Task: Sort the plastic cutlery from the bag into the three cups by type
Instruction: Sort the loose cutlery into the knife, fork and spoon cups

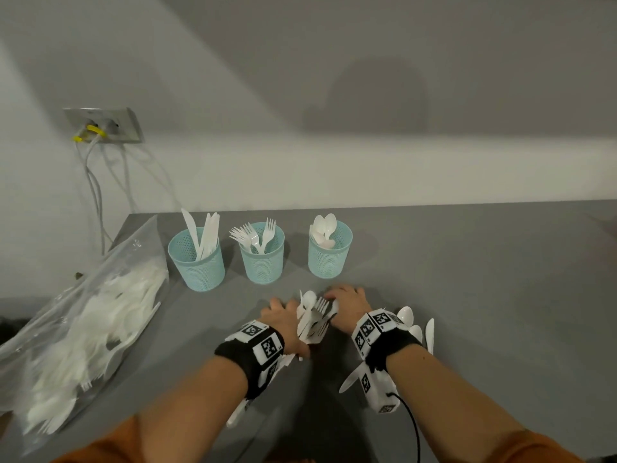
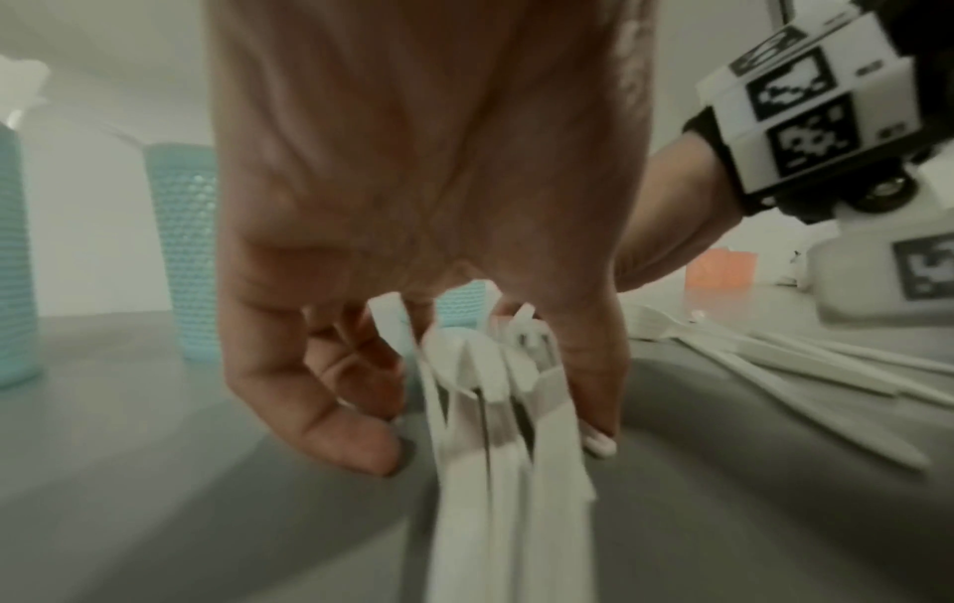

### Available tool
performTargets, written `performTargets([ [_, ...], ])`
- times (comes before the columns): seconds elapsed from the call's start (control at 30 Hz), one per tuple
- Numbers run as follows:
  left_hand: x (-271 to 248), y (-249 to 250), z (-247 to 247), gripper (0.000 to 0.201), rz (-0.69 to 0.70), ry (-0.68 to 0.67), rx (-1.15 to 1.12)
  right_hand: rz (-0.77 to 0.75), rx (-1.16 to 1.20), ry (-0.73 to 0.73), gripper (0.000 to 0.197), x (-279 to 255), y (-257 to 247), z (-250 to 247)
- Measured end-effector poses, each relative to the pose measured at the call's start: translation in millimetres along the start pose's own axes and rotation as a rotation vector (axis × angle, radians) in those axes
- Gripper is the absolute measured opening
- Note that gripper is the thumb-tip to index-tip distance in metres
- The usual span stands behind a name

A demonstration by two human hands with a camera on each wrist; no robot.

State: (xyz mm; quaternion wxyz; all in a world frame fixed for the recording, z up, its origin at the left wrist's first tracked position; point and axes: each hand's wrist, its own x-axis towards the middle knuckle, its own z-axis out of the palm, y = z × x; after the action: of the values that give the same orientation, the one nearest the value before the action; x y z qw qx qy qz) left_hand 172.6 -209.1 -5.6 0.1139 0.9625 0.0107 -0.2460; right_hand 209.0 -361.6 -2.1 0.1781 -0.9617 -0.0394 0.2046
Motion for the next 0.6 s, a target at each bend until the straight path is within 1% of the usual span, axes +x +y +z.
performTargets([
  [0.07,3,-5,-5,0.095,0.037,-0.027,0.012,-0.008,0.036,-0.001,0.049,-1,-6,-1],
  [0.17,8,-9,-10,0.087,0.096,-0.046,0.024,-0.037,0.031,-0.069,0.068,-4,-12,-2],
  [0.2,10,-10,-11,0.084,0.123,-0.044,0.031,-0.053,0.01,-0.079,0.07,-4,-15,-2],
  [0.27,14,-12,-11,0.077,0.158,-0.021,0.044,-0.061,-0.01,-0.085,0.065,-3,-19,1],
  [0.37,15,-12,-9,0.064,0.149,0.029,0.084,-0.006,0.05,-0.076,0.051,-3,-25,4],
  [0.5,12,-13,-6,0.041,0.16,0.067,0.108,-0.012,0.066,-0.076,0.037,-5,-23,5],
  [0.6,10,-19,-9,0.037,0.216,0.059,0.057,-0.063,0.032,-0.031,0.027,-10,-22,4],
])
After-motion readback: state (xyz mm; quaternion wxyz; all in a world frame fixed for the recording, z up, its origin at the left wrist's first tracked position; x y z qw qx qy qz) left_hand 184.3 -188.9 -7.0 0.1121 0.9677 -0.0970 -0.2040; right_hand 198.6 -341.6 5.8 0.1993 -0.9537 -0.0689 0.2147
